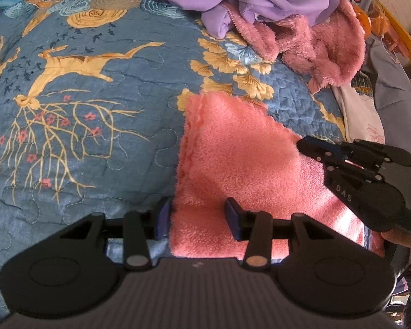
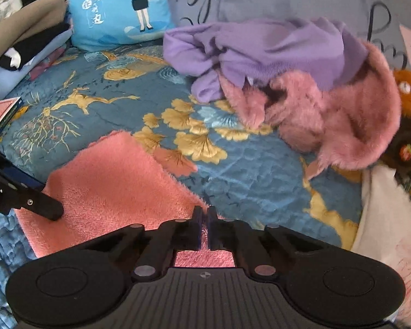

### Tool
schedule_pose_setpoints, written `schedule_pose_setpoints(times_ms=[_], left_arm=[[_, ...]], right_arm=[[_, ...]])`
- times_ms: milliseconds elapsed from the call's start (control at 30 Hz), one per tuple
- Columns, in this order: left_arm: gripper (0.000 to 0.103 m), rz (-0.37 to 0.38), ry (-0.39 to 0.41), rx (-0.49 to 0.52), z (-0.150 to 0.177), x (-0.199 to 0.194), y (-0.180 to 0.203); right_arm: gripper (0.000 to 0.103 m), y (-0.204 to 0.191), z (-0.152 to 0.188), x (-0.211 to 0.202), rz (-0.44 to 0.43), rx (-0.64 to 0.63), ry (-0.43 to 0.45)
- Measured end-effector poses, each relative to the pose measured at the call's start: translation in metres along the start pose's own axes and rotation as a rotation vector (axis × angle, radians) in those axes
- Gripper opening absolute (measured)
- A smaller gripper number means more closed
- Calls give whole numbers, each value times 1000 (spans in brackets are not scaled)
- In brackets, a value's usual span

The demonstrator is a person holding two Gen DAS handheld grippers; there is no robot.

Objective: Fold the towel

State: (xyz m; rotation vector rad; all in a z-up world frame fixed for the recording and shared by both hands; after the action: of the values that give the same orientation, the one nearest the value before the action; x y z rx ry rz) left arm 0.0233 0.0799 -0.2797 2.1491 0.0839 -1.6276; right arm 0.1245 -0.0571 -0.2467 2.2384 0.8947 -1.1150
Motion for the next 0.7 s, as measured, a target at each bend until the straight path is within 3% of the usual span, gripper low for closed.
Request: schedule_pose_setpoints(times_ms=[200, 400, 567, 700], left_arm=[[48, -4, 10, -3, 0, -2, 0], [48, -6, 11, -7, 0, -2, -2], [48, -14, 30, -35, -1, -5, -7], [48, -28, 86, -101, -4, -17, -19]], right_arm=[[2, 10, -15, -11, 45, 42, 60], [4, 1, -8, 18, 32, 18, -50], [14, 9, -21, -6, 29, 152, 70], [17, -13, -30, -6, -18, 84, 83]])
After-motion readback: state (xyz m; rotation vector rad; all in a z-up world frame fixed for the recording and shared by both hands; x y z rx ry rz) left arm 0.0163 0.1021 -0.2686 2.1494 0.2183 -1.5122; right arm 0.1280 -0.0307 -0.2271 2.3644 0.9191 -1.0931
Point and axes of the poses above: each gripper's, at about its wrist camera, not at the fingertips, and x roughly the way its jaws point, y to its right, z to its underside, the point moved 9 cm from there along x, roughly the way its jaws point, and after that the axes turned 8 degrees about -y, right-handed, at the moved point
